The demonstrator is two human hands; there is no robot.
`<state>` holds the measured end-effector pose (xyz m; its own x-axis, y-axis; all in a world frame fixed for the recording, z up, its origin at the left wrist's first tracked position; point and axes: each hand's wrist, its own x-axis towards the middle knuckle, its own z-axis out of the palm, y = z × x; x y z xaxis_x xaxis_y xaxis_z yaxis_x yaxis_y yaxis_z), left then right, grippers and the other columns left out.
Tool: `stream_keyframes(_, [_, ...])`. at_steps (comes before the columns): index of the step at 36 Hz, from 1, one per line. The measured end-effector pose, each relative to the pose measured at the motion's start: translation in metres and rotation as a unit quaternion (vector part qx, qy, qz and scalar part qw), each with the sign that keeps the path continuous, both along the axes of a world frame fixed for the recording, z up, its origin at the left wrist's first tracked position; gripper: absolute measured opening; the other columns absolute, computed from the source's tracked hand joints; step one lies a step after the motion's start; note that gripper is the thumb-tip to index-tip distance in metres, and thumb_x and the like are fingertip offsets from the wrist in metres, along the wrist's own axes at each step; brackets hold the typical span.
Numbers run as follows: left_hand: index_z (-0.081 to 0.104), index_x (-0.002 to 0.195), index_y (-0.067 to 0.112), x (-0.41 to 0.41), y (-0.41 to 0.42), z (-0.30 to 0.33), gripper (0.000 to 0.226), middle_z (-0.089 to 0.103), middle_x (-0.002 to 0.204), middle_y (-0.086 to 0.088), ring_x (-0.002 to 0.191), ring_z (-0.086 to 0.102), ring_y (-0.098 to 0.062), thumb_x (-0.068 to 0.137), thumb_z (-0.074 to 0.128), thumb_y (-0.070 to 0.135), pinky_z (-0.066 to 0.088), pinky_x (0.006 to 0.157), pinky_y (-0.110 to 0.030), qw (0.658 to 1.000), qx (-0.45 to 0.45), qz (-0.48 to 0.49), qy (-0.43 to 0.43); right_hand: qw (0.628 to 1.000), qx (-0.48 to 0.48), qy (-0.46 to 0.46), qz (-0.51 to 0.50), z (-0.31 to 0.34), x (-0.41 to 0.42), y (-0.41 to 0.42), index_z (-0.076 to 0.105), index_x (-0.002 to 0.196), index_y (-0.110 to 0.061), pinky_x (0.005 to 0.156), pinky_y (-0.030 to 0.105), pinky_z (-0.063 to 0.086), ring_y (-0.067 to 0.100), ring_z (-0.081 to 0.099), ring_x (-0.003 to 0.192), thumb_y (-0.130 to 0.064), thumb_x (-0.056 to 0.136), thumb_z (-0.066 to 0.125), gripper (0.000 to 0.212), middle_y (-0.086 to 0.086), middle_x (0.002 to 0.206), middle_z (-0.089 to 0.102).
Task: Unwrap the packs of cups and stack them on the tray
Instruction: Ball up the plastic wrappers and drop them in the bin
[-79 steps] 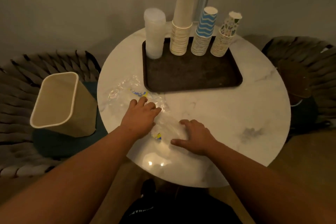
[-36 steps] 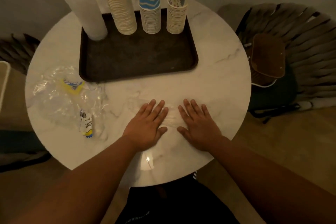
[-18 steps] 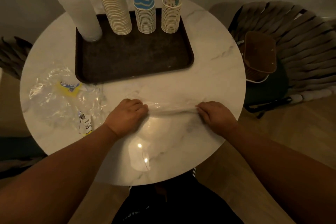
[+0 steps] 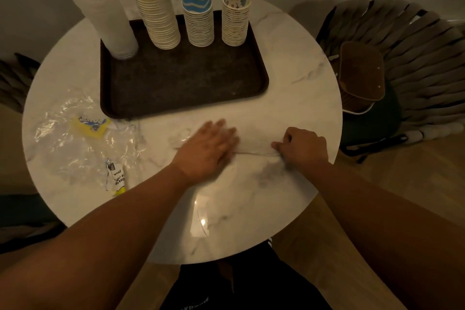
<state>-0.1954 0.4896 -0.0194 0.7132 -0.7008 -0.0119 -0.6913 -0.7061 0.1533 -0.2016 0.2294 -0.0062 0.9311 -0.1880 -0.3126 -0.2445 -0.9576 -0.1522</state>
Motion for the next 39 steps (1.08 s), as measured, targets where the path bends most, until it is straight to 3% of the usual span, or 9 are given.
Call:
stream_keyframes(3, [0.003, 0.155, 0.030, -0.005, -0.001, -0.006, 0.067, -0.009, 0.158, 0.007, 0.151, -0.007, -0.025, 0.094, -0.002, 0.057, -0.008, 0.120, -0.040, 0.988, 0.116, -0.027, 0.097, 0.998, -0.040, -0.043, -0.007, 0.006, 0.002, -0.005, 0.055, 0.090, -0.024, 0.085, 0.039, 0.036, 0.026, 0.055, 0.094, -0.052, 0.088, 0.059, 0.029, 0.002, 0.094, 0.060])
stream_keyframes(7, [-0.009, 0.154, 0.031, -0.006, -0.001, -0.009, 0.075, -0.022, 0.155, 0.009, 0.149, -0.018, -0.023, 0.086, -0.012, 0.062, -0.011, 0.121, -0.040, 0.985, 0.139, -0.026, 0.097, 0.976, -0.015, -0.218, -0.013, 0.009, -0.002, 0.008, 0.060, 0.118, -0.014, 0.100, 0.043, 0.032, 0.034, 0.046, 0.119, -0.034, 0.086, 0.060, 0.037, 0.012, 0.125, 0.055])
stream_keyframes(12, [0.001, 0.156, 0.026, -0.007, -0.002, -0.009, 0.077, -0.008, 0.162, 0.003, 0.150, -0.013, -0.024, 0.086, -0.009, 0.058, -0.011, 0.120, -0.039, 0.986, 0.137, -0.013, 0.097, 0.950, 0.180, -0.085, 0.242, -0.001, -0.029, 0.077, 0.020, 0.152, -0.010, 0.120, 0.041, 0.011, 0.025, 0.012, 0.149, -0.041, 0.098, 0.035, 0.065, 0.012, 0.161, 0.015])
stream_keyframes(18, [0.017, 0.156, 0.017, -0.007, 0.037, 0.004, 0.078, 0.006, 0.161, -0.003, 0.151, 0.009, -0.023, 0.088, -0.004, 0.049, -0.003, 0.118, -0.033, 0.983, 0.142, 0.050, 0.103, 0.958, 0.059, 0.037, 0.278, -0.024, -0.046, 0.076, -0.001, 0.155, -0.021, 0.117, 0.047, -0.011, 0.019, -0.012, 0.149, -0.067, 0.078, -0.006, 0.090, 0.001, 0.163, -0.010])
stream_keyframes(21, [0.071, 0.115, 0.009, -0.012, 0.058, 0.008, 0.050, 0.067, 0.122, -0.014, 0.118, 0.061, -0.035, 0.091, 0.034, 0.031, 0.042, 0.105, -0.048, 0.994, 0.105, 0.034, 0.002, 0.954, 0.060, 0.049, 0.289, -0.020, -0.039, 0.067, -0.001, 0.155, -0.021, 0.118, 0.046, -0.011, 0.016, -0.012, 0.149, -0.066, 0.085, 0.001, 0.084, -0.001, 0.163, -0.009])
stream_keyframes(26, [0.071, 0.089, 0.008, -0.022, 0.050, 0.028, 0.034, 0.066, 0.078, -0.010, 0.060, 0.063, -0.030, 0.084, 0.042, 0.023, 0.055, 0.061, -0.037, 1.000, 0.005, -0.011, -0.007, 0.955, 0.102, 0.032, 0.276, -0.015, -0.040, 0.061, 0.009, 0.155, -0.023, 0.120, 0.042, -0.011, 0.012, -0.005, 0.149, -0.072, 0.079, 0.013, 0.091, -0.004, 0.163, 0.001])
stream_keyframes(33, [0.068, 0.117, 0.012, -0.007, -0.013, 0.076, 0.034, 0.069, 0.098, -0.007, 0.075, 0.067, -0.025, 0.092, 0.050, 0.025, 0.056, 0.062, -0.028, 0.985, -0.153, -0.078, 0.002, 0.951, 0.264, -0.045, 0.153, -0.009, -0.054, 0.058, 0.065, 0.119, -0.019, 0.121, 0.037, 0.015, 0.018, 0.054, 0.125, -0.063, 0.083, 0.057, 0.057, -0.001, 0.115, 0.068])
stream_keyframes(36, [0.060, 0.130, 0.019, 0.001, -0.046, 0.094, 0.035, 0.068, 0.105, 0.002, 0.092, 0.064, -0.017, 0.096, 0.059, 0.027, 0.044, 0.079, -0.019, 0.966, -0.245, 0.025, 0.082, 0.943, 0.323, -0.061, 0.043, -0.003, -0.061, 0.054, 0.048, 0.064, -0.038, 0.106, 0.032, 0.037, 0.024, 0.055, 0.124, -0.036, 0.094, 0.060, 0.032, 0.009, 0.082, 0.070])
stream_keyframes(39, [0.056, 0.128, 0.025, 0.008, -0.064, 0.098, 0.032, 0.063, 0.095, 0.014, 0.084, 0.063, -0.011, 0.098, 0.053, 0.036, 0.052, 0.080, -0.026, 0.888, -0.382, 0.181, 0.182, 0.932, 0.348, -0.096, 0.007, -0.002, -0.069, 0.047, 0.055, 0.068, -0.034, 0.087, 0.030, 0.045, 0.020, 0.064, 0.103, -0.034, 0.095, 0.058, 0.027, 0.000, 0.090, 0.069])
